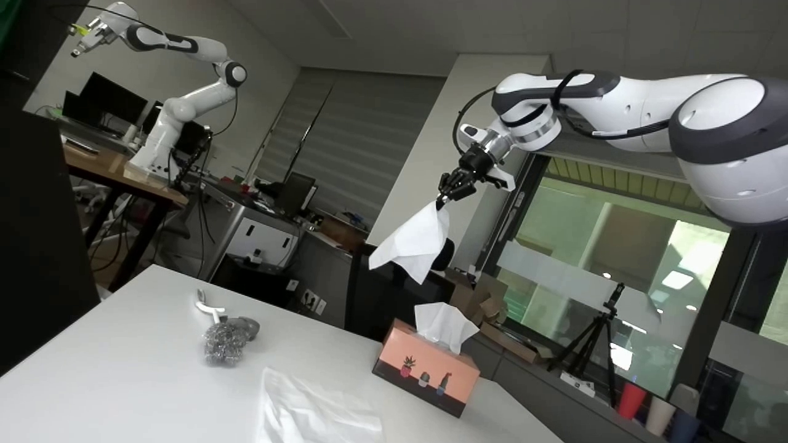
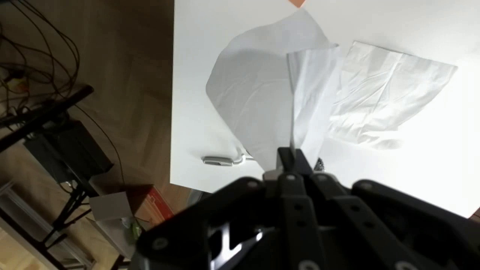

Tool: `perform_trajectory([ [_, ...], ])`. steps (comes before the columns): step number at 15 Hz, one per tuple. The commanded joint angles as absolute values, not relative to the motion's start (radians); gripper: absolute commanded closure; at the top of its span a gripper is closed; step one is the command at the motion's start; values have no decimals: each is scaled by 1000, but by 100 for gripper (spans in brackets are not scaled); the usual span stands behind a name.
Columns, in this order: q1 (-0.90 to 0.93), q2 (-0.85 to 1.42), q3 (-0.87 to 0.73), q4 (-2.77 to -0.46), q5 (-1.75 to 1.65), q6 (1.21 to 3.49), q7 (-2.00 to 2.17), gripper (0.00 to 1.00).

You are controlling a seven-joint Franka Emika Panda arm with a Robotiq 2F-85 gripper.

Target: Take a piece of tissue from the tissue box and put it on the table

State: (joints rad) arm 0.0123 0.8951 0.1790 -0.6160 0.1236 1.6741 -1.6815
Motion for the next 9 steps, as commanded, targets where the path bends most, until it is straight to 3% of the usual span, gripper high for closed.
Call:
perform_trajectory([
  [1,21,882,207,-658,144,1672,-1734,100],
  [9,35,909,208,-664,158,1677,-1705,99],
])
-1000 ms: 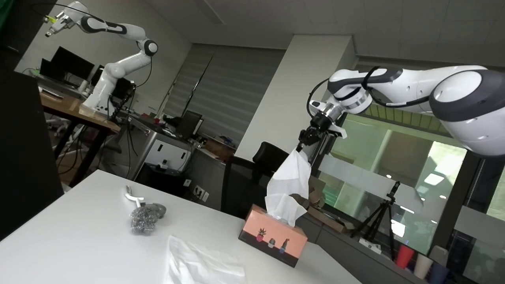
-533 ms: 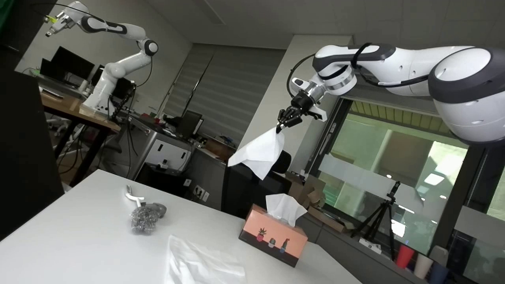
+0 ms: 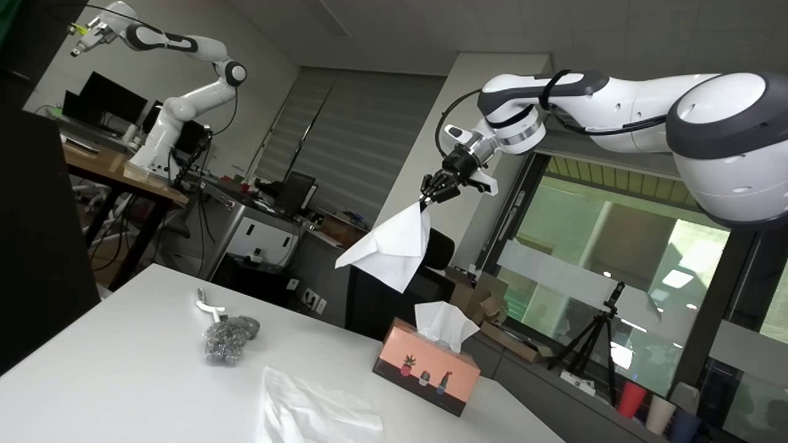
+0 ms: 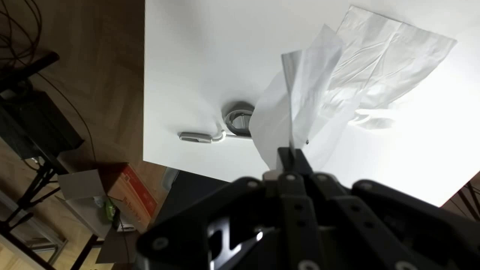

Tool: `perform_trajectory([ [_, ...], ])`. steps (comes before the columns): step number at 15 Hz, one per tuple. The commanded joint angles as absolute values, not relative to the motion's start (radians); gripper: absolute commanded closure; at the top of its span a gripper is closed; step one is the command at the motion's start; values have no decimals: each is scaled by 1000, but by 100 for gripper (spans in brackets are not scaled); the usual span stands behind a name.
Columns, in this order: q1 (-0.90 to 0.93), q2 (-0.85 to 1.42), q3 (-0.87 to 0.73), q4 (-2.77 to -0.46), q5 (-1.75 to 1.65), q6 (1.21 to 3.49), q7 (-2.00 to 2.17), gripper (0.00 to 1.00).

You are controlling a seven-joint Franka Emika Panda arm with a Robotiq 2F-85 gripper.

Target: Take a piece of tissue from the tissue box and put it on the table

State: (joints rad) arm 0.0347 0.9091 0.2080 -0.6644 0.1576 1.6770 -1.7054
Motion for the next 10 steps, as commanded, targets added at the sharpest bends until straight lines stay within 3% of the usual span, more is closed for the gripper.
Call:
perform_trajectory([
  [1,35,909,208,-664,158,1677,-1705,99],
  [10,42,914,206,-665,152,1720,-1715,100],
])
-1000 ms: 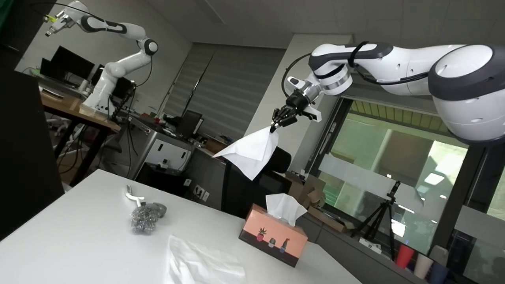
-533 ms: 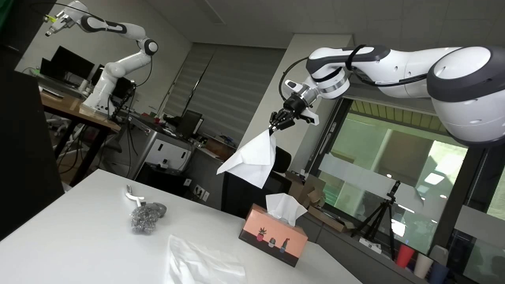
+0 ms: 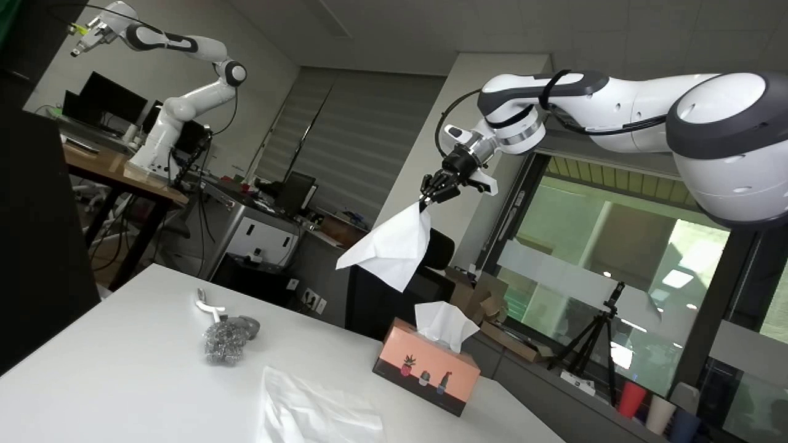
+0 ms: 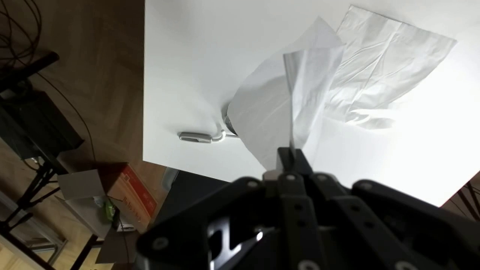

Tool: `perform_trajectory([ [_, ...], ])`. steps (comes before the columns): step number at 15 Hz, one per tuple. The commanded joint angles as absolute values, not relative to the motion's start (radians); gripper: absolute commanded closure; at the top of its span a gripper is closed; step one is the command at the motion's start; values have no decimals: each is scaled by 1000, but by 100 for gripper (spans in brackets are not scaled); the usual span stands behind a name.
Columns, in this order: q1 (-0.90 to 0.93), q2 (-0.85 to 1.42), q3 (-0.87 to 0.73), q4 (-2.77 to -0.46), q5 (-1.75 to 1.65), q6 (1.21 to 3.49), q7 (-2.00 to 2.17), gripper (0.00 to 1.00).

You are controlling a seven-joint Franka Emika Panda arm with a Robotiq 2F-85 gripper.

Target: Take a piece of tissue from the tissue box and put it on the table

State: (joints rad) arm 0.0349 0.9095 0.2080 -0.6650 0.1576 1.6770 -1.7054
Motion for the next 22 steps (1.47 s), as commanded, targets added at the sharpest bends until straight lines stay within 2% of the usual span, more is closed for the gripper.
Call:
perform_trajectory([
  [1,56,917,199,-670,140,1770,-1714,100],
  [13,180,983,169,-815,110,2393,-1697,100],
  [19,178,936,182,-1021,127,2494,-1720,100],
  [22,168,906,189,-1132,128,2474,-1735,100],
])
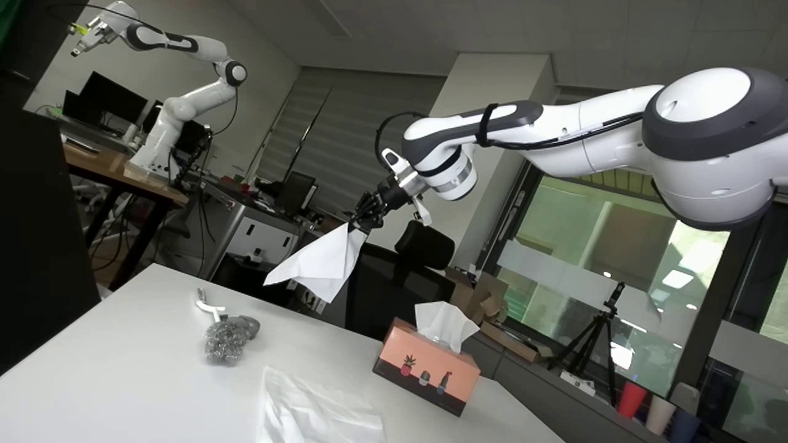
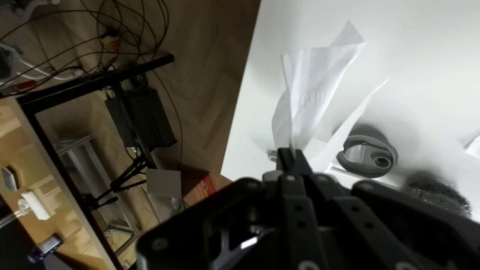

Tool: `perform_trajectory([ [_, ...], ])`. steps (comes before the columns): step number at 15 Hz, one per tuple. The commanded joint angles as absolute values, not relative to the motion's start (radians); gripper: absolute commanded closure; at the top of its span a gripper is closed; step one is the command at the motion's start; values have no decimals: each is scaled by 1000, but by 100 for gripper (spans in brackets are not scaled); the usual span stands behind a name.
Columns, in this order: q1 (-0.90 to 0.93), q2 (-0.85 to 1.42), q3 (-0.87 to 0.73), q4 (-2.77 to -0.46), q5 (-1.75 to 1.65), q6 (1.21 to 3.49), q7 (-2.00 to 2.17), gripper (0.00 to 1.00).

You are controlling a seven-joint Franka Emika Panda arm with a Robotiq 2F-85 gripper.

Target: Take a piece of tissue from the tissue box and put it on the table

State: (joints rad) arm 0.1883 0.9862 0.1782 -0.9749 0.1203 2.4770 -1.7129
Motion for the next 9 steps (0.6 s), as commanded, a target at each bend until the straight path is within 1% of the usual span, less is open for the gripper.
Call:
perform_trajectory([
  [1,187,981,179,-1006,120,2476,-1715,99],
  [4,185,963,179,-1068,120,2477,-1721,99],
  [9,182,946,179,-1083,120,2476,-1724,99],
])
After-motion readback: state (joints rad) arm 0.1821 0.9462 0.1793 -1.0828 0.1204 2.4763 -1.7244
